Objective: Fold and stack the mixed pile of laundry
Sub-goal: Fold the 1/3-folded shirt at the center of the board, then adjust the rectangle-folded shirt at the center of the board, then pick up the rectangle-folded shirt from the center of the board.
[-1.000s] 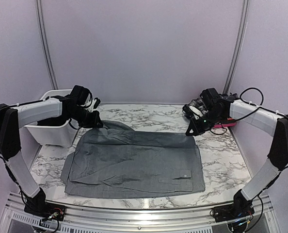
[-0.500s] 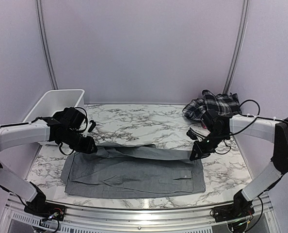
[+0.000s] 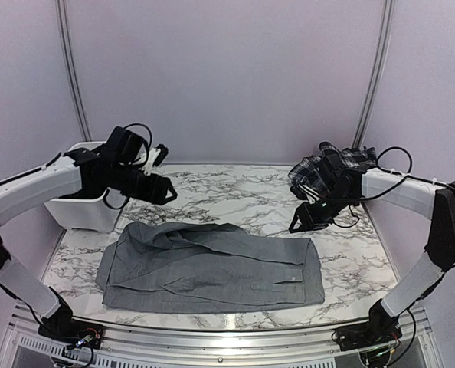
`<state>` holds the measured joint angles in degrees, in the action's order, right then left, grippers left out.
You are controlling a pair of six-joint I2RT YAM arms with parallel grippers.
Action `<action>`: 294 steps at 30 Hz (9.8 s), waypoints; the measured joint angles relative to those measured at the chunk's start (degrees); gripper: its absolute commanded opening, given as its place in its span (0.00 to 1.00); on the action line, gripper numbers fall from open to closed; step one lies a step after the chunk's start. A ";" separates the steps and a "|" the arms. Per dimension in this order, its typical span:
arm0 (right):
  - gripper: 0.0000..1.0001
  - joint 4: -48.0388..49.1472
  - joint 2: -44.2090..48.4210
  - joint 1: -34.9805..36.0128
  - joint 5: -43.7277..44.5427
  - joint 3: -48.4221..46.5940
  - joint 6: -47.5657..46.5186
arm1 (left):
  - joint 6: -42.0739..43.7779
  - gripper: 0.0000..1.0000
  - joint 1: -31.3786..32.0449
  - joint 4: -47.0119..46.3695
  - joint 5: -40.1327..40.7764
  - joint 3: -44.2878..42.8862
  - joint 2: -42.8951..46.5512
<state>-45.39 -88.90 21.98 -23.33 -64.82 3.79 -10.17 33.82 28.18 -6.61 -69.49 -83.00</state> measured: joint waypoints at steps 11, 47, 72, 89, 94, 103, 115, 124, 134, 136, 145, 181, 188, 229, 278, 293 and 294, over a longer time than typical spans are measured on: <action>0.40 5.84 -4.33 2.47 -1.81 4.35 3.78 | 6.54 0.81 9.97 1.55 1.01 -28.15 -32.59; 0.38 11.43 -6.49 2.93 1.84 12.15 6.32 | -12.13 0.30 -3.10 -3.17 25.46 -31.71 -24.13; 0.42 0.17 -4.17 2.54 7.91 4.59 3.50 | -11.58 0.77 -5.97 1.68 10.67 -0.09 -9.79; 0.44 6.67 -7.10 10.10 -0.74 -1.44 2.29 | -4.79 0.76 -10.67 5.86 -2.60 -7.06 -17.88; 0.43 10.58 -11.67 13.20 -2.56 -5.53 2.69 | -3.10 0.76 -9.49 5.88 -6.84 -12.24 -21.07; 0.39 11.10 -16.46 16.79 -2.36 -6.67 3.19 | -1.09 0.20 -7.17 6.47 -7.21 -12.41 -25.53; 0.38 5.01 -1.07 6.43 2.84 7.04 9.29 | 0.35 0.00 -4.98 7.74 -3.80 0.26 -16.24; 0.39 1.95 4.72 3.58 5.68 12.70 14.10 | 0.22 0.00 -4.42 7.67 -2.86 2.19 -13.51; 0.33 5.31 1.49 3.45 6.14 15.61 17.00 | 0.17 0.00 -4.42 7.52 -2.78 2.19 -13.51; 0.23 6.19 0.28 3.45 6.14 15.63 17.31 | 0.17 0.00 -4.42 7.41 -2.80 2.19 -13.51; 0.00 7.02 -0.26 3.32 7.41 15.34 17.11 | 0.20 0.00 -4.42 7.02 -2.78 2.16 -13.70; 0.53 0.17 3.48 0.87 9.81 10.93 9.60 | -4.42 0.84 -4.85 9.62 -0.85 0.61 -8.57; 0.54 1.11 4.92 0.87 8.96 5.42 7.89 | -7.96 0.85 -9.97 7.67 3.34 -22.93 -22.43; 0.54 5.95 3.85 0.87 -5.11 -0.24 10.84 | -3.58 0.00 -5.16 -3.98 18.43 -29.40 -30.38; 0.55 9.90 9.97 5.55 -14.73 9.11 11.39 | -6.91 0.00 2.56 -10.12 -17.86 14.69 -8.00; 0.70 18.36 14.43 17.44 -9.35 7.63 2.05 | 7.54 0.00 19.30 -10.36 -16.52 18.01 11.52; 0.71 19.52 14.62 19.50 -8.59 7.63 0.79 | 8.70 0.00 19.85 -10.34 -15.87 18.45 12.66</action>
<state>-25.87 -74.28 41.47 -31.92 -57.19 4.58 -1.48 53.67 17.85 -22.48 -51.05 -70.35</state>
